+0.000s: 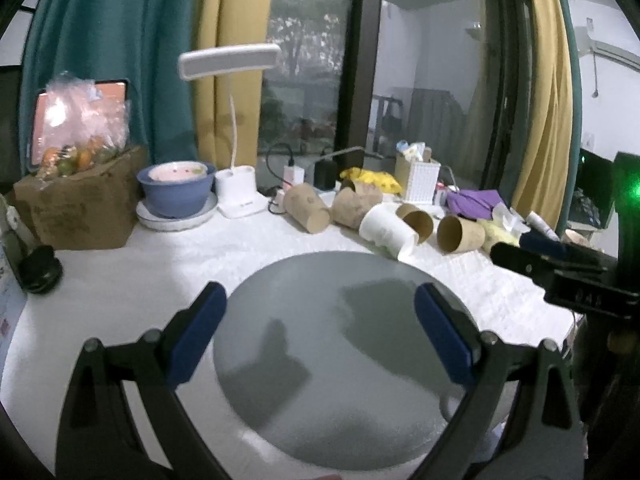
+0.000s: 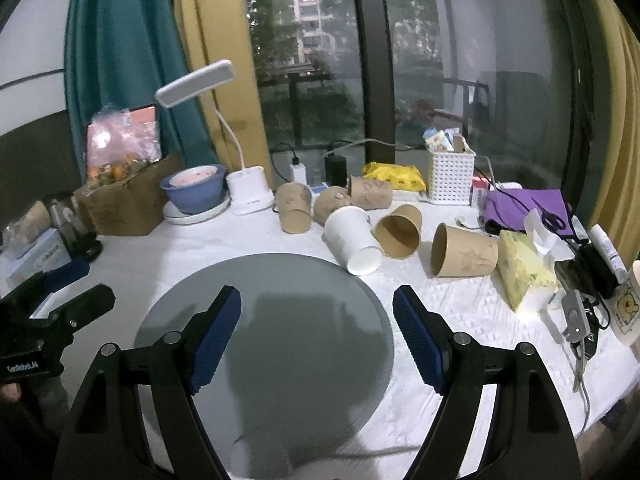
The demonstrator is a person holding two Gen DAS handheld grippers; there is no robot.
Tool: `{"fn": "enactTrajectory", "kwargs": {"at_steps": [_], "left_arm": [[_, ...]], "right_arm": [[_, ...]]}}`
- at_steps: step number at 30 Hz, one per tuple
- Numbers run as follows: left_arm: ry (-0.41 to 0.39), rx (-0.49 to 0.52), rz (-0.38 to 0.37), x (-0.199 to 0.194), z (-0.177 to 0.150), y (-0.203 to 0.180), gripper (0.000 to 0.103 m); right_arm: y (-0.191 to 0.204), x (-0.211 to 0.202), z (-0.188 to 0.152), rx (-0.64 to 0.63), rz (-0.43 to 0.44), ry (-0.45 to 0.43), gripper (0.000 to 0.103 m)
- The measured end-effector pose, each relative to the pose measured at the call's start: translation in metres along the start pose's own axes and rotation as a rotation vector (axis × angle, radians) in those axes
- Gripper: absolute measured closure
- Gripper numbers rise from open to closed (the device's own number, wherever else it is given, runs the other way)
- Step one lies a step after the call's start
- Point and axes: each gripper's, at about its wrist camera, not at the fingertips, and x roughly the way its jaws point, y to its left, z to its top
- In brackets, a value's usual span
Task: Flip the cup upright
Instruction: 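Move the left tool toward the brown paper cup lying on its side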
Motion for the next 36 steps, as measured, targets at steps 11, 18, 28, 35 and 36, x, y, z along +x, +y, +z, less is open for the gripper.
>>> {"fn": "enactTrajectory", "kwargs": {"at_steps": [11, 18, 28, 35, 36], "left_arm": [[0.071, 0.048, -0.068, 0.057, 0.026, -0.026, 0.007], [0.092, 0.102, -0.11, 0.097, 0.046, -0.056, 0.007], [0.141, 0.155, -0.143, 0.164, 0.072, -0.096, 0.007], [0.171, 0.178, -0.182, 0.211, 0.087, -0.125, 0.007], [0.172, 0.183, -0.186, 0.216, 0.088, -0.128, 0.007]], "right_arm": [[-0.045, 0.041, 0.01, 0.057, -0.036, 0.033, 0.022], [-0.078, 0.065, 0.021, 0.089, -0.058, 0.024, 0.022], [-0.13, 0.089, 0.037, 0.113, -0.101, 0.005, 0.022], [-0.163, 0.104, 0.044, 0.121, -0.152, -0.012, 0.022], [-0.166, 0.106, 0.046, 0.121, -0.154, -0.015, 0.022]]}}
